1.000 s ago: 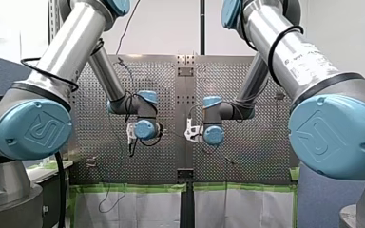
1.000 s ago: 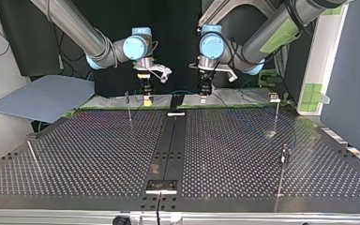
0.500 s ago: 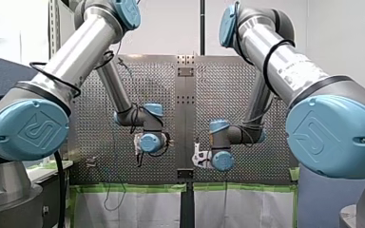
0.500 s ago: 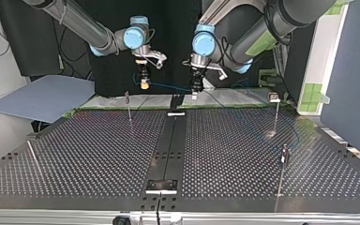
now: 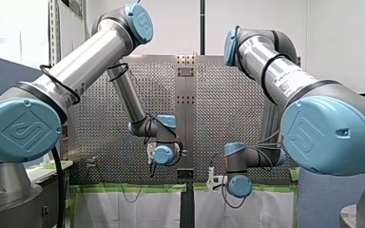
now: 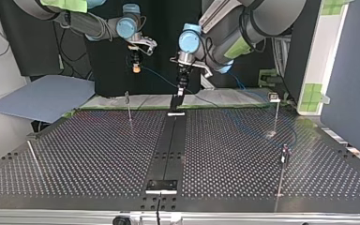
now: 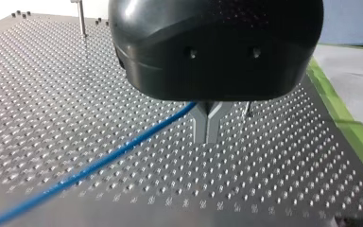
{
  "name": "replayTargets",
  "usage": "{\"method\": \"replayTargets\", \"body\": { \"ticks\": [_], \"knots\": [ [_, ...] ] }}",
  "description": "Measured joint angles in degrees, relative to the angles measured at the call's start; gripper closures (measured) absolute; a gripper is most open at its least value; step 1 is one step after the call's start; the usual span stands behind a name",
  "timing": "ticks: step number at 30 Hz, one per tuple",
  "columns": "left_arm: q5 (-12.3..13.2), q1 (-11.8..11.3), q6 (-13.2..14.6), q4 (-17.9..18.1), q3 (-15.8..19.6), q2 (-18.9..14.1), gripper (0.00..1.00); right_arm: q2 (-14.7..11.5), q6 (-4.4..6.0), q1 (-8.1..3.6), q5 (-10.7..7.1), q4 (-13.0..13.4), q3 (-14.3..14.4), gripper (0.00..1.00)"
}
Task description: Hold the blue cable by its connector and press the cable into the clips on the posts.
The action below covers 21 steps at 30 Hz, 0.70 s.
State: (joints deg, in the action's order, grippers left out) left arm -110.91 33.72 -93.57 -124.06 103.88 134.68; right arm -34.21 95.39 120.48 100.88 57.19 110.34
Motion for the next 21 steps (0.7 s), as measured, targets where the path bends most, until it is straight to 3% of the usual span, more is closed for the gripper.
{"method": "replayTargets", "body": {
  "ticks": [3, 10, 17, 21],
  "knots": [
    [-0.9, 1.4, -0.2, -0.3, -1.4, 1.4, 1.0, 1.4, -0.67, -1.39, -1.33, 1.4, 1.4, 1.0],
    [-1.9, 4.6, 1.1, -2.3, -4.6, 4.6, 1.0, 3.6, -1.02, -4.99, -4.91, 5.0, 4.3, 1.0],
    [-3.0, 6.6, 2.0, -3.0, -8.0, 8.3, 1.0, 2.7, -1.76, -8.39, -6.6, 8.4, 4.1, 1.0],
    [-3.6, 7.0, 2.4, -3.1, -8.8, 10.2, 1.0, 1.1, -0.94, -10.2, -6.75, 9.2, 4.1, 1.0]
  ]
}}
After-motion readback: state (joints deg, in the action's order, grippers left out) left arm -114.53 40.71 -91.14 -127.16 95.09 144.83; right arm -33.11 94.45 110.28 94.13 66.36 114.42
